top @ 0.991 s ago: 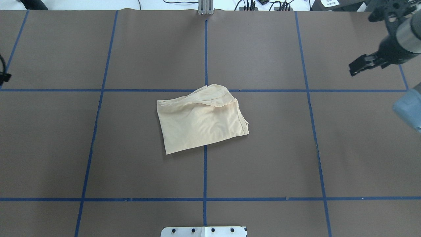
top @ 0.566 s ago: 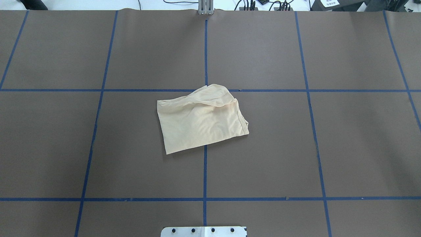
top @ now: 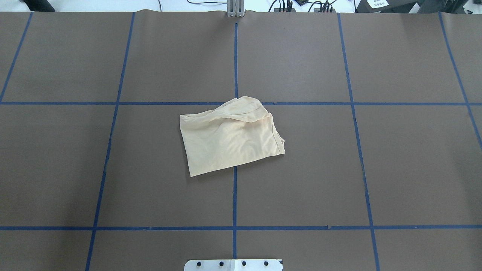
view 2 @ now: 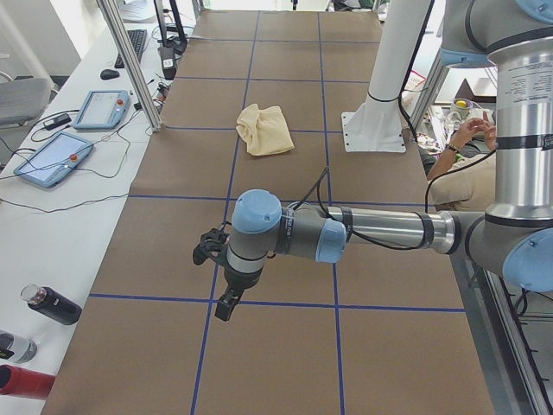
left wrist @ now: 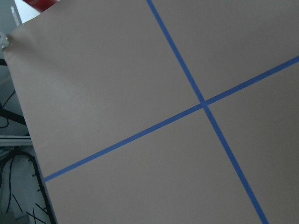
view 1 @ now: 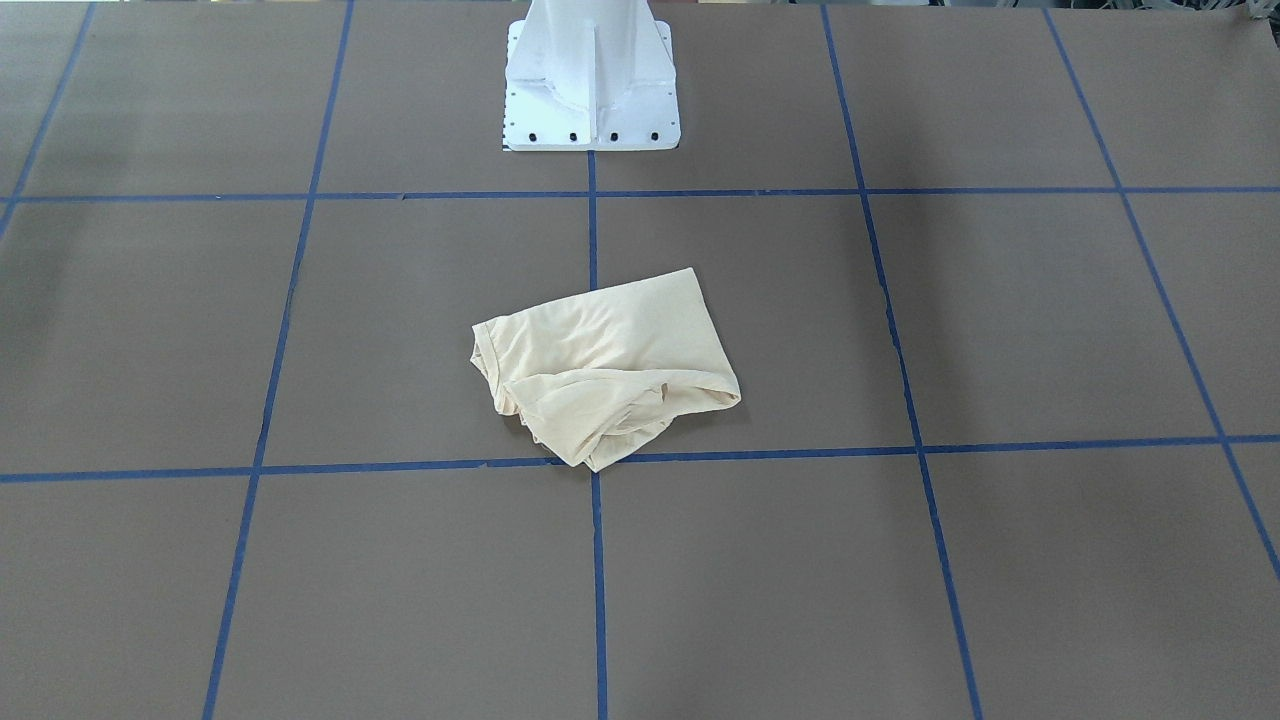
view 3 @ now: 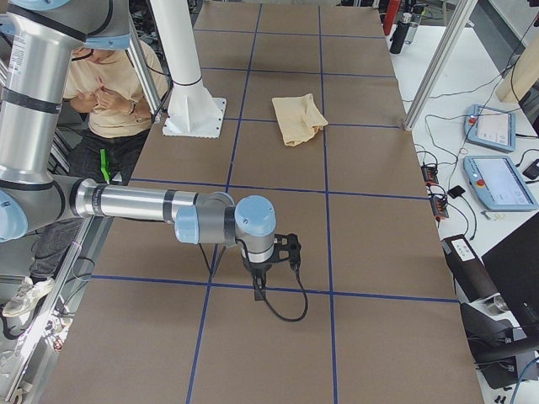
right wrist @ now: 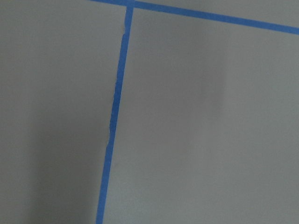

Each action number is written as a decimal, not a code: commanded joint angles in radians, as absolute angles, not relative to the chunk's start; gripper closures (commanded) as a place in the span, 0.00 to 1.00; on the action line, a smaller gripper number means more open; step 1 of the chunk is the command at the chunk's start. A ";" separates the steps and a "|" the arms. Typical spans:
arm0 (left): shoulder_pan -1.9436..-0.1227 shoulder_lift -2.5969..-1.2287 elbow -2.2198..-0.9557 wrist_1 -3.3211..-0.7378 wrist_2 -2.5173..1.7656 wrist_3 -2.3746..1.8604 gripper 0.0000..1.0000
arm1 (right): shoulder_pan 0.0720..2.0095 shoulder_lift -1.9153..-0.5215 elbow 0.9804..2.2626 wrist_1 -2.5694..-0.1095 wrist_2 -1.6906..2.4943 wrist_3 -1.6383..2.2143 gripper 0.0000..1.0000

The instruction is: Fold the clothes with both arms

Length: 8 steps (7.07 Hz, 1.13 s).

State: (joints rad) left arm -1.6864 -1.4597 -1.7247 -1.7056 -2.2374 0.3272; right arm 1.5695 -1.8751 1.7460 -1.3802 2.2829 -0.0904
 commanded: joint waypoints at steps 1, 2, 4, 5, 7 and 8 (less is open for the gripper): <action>-1.695 -1.425 -1.707 -1.709 -2.412 0.225 0.00 | 1.553 -1.818 1.739 -1.397 2.293 -0.043 0.00; -1.694 -1.421 -1.710 -1.710 -2.411 0.222 0.00 | 1.545 -1.798 1.758 -1.448 2.293 -0.031 0.00; -1.686 -1.422 -1.700 -1.709 -2.390 0.227 0.00 | 1.545 -1.799 1.898 -1.608 2.298 -0.029 0.00; -1.684 -1.424 -1.701 -1.710 -2.390 0.227 0.00 | 1.545 -1.819 1.923 -1.629 2.286 -0.047 0.00; -1.645 -1.424 -1.703 -1.710 -2.363 0.216 0.00 | 1.545 -1.832 1.913 -1.620 2.283 -0.051 0.00; -1.641 -1.424 -1.704 -1.710 -2.362 0.201 0.00 | 1.545 -1.832 1.908 -1.620 2.284 -0.051 0.00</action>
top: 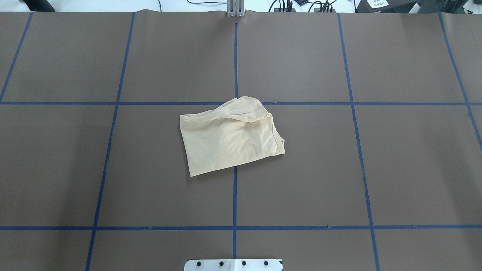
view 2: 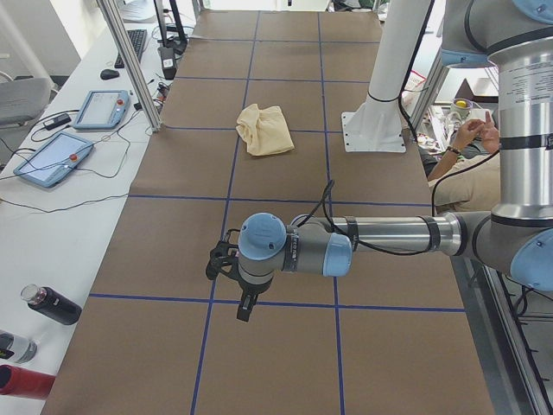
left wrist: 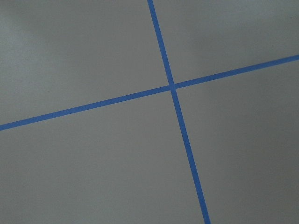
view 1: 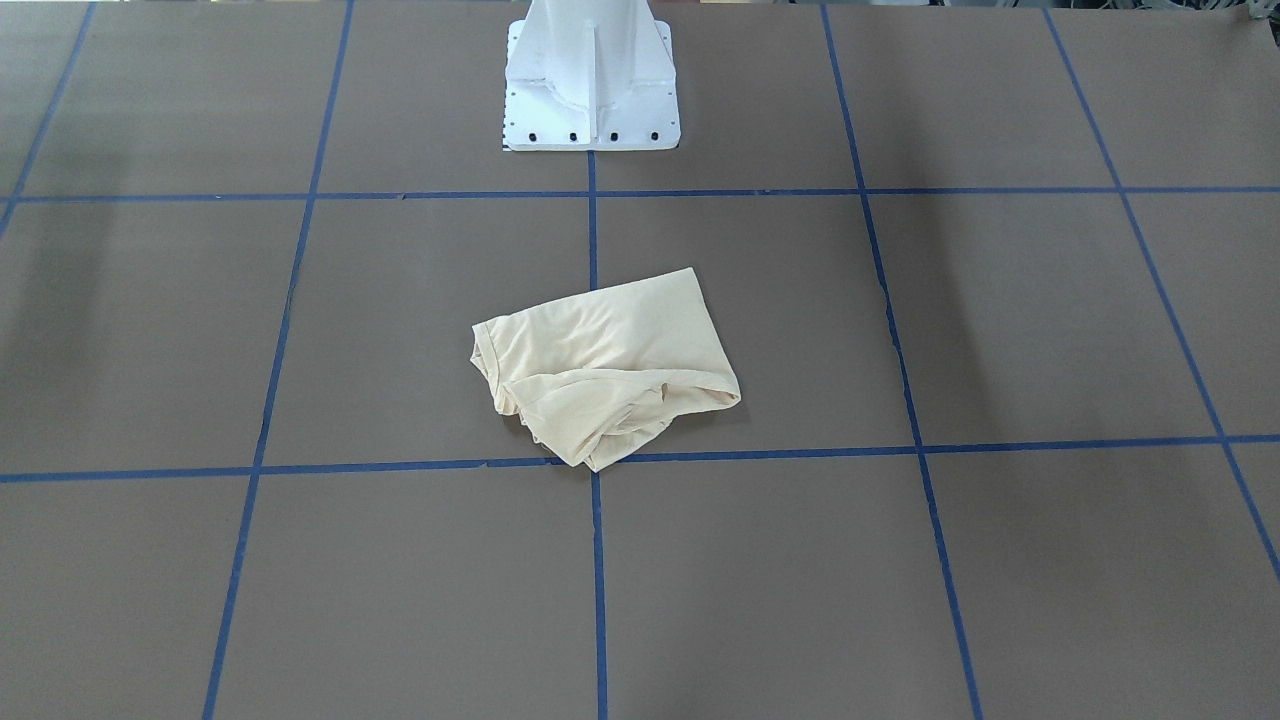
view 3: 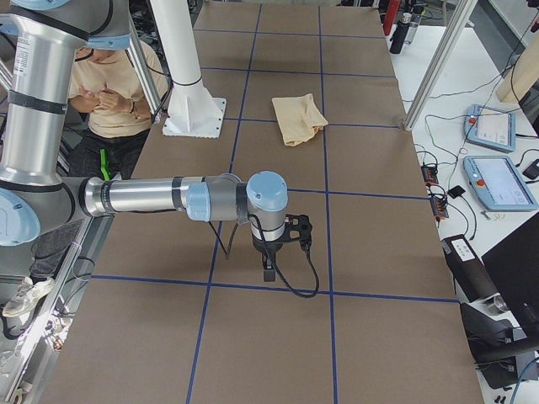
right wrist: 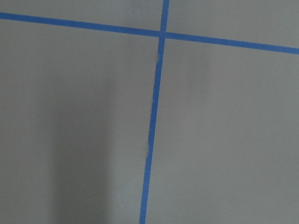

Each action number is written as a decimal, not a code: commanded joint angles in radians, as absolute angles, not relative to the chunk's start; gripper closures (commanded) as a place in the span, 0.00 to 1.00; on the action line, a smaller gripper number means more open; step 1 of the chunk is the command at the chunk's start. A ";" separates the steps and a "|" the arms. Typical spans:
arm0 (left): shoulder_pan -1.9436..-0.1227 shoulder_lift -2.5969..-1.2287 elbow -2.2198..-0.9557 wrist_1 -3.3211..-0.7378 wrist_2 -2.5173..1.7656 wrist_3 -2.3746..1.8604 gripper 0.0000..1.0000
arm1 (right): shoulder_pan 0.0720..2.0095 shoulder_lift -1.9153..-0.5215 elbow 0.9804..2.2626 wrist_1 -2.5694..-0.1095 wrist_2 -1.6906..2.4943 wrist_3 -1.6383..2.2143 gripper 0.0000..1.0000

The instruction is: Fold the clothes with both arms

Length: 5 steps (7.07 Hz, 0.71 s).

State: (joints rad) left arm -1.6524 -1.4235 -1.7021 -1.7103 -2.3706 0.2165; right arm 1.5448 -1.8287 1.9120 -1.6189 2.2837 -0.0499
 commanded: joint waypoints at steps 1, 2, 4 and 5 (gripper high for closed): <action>-1.629 -1.424 -1.703 -1.710 -2.362 0.199 0.00 | 1.545 -1.832 1.907 -1.620 2.284 -0.051 0.00; -1.621 -1.428 -1.715 -1.706 -2.355 0.195 0.00 | 1.545 -1.832 1.907 -1.620 2.287 -0.048 0.00; -1.615 -1.420 -1.692 -1.701 -2.338 0.199 0.00 | 1.545 -1.832 1.882 -1.614 2.293 -0.040 0.00; -1.615 -1.430 -1.694 -1.703 -2.342 0.198 0.00 | 1.545 -1.832 1.879 -1.605 2.293 -0.040 0.00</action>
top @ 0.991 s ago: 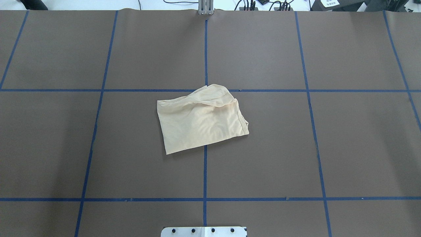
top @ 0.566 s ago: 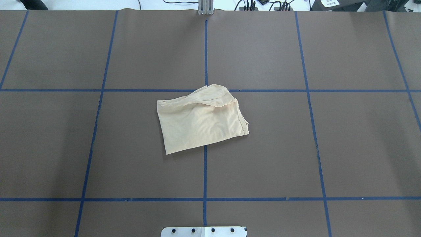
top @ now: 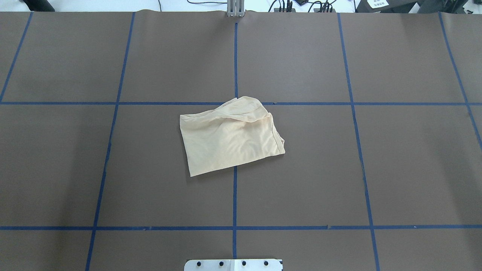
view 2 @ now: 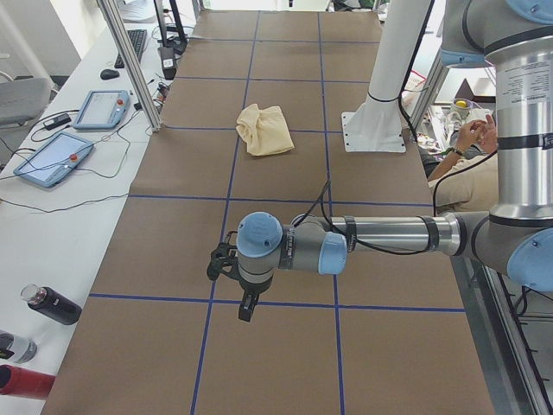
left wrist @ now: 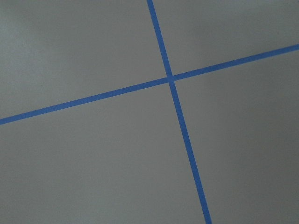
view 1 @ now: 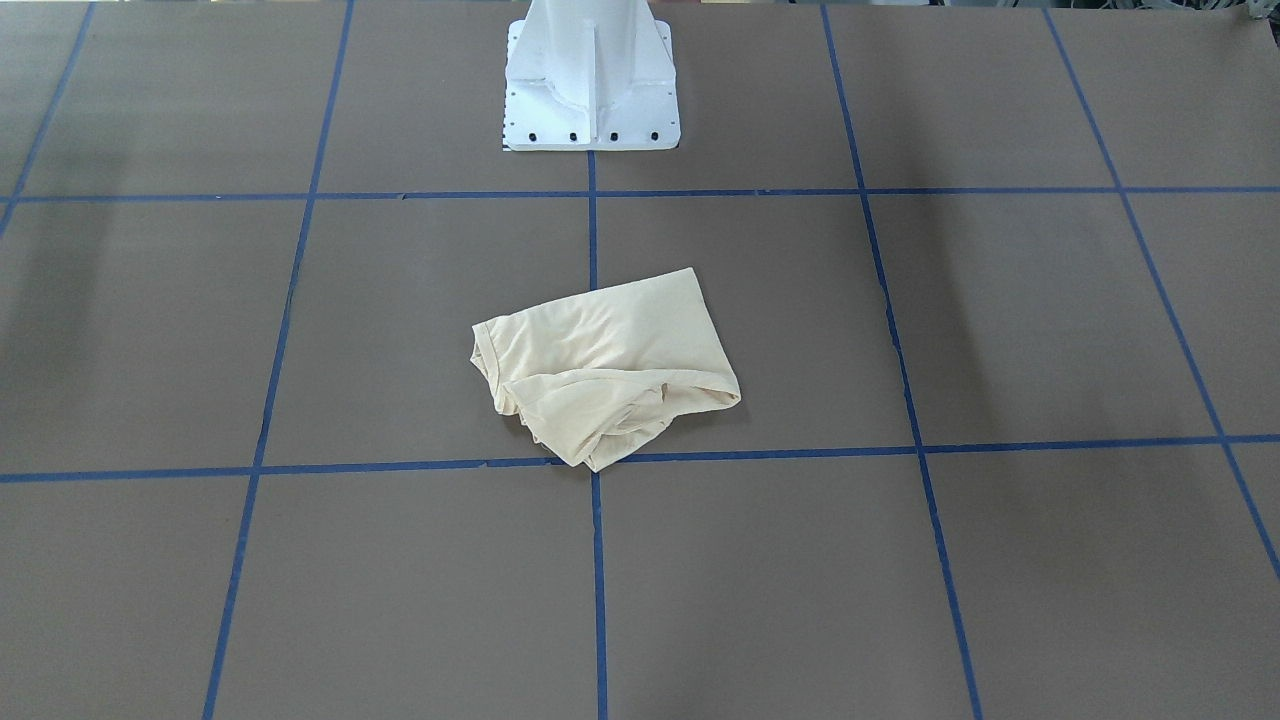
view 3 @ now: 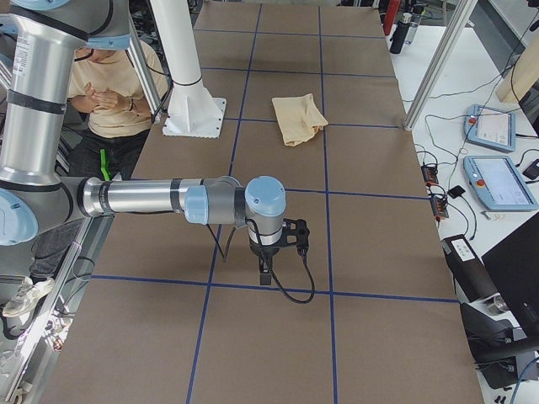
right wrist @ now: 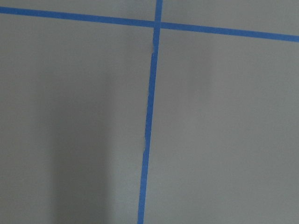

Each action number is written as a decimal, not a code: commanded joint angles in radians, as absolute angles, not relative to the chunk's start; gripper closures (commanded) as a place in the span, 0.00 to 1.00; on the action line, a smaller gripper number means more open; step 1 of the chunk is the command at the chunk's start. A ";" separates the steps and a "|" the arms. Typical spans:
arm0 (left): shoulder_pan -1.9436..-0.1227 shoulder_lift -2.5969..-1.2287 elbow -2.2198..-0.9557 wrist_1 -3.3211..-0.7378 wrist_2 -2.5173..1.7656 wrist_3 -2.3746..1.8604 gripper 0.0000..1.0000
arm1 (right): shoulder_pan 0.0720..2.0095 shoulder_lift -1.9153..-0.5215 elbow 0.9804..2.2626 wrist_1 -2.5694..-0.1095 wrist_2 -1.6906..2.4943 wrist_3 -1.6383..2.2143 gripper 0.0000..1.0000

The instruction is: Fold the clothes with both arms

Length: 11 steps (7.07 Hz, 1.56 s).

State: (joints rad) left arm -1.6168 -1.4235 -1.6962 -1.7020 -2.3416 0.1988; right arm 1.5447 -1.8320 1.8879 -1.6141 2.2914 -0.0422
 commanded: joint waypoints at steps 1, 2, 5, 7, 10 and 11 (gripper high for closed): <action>-1.615 -1.431 -1.698 -1.709 -2.342 0.202 0.00 | 1.545 -1.832 1.879 -1.598 2.295 -0.040 0.00; -1.615 -1.436 -1.703 -1.719 -2.344 0.202 0.00 | 1.546 -1.833 1.878 -1.573 2.296 -0.038 0.00; -1.615 -1.434 -1.707 -1.723 -2.350 0.202 0.00 | 1.546 -1.835 1.852 -1.566 2.312 -0.046 0.00; -1.615 -1.433 -1.710 -1.723 -2.352 0.204 0.00 | 1.546 -1.839 1.847 -1.565 2.312 -0.049 0.00; -1.615 -1.433 -1.710 -1.723 -2.352 0.204 0.00 | 1.546 -1.839 1.845 -1.565 2.315 -0.041 0.00; -1.615 -1.433 -1.710 -1.723 -2.352 0.204 0.00 | 1.546 -1.839 1.847 -1.565 2.315 -0.043 0.00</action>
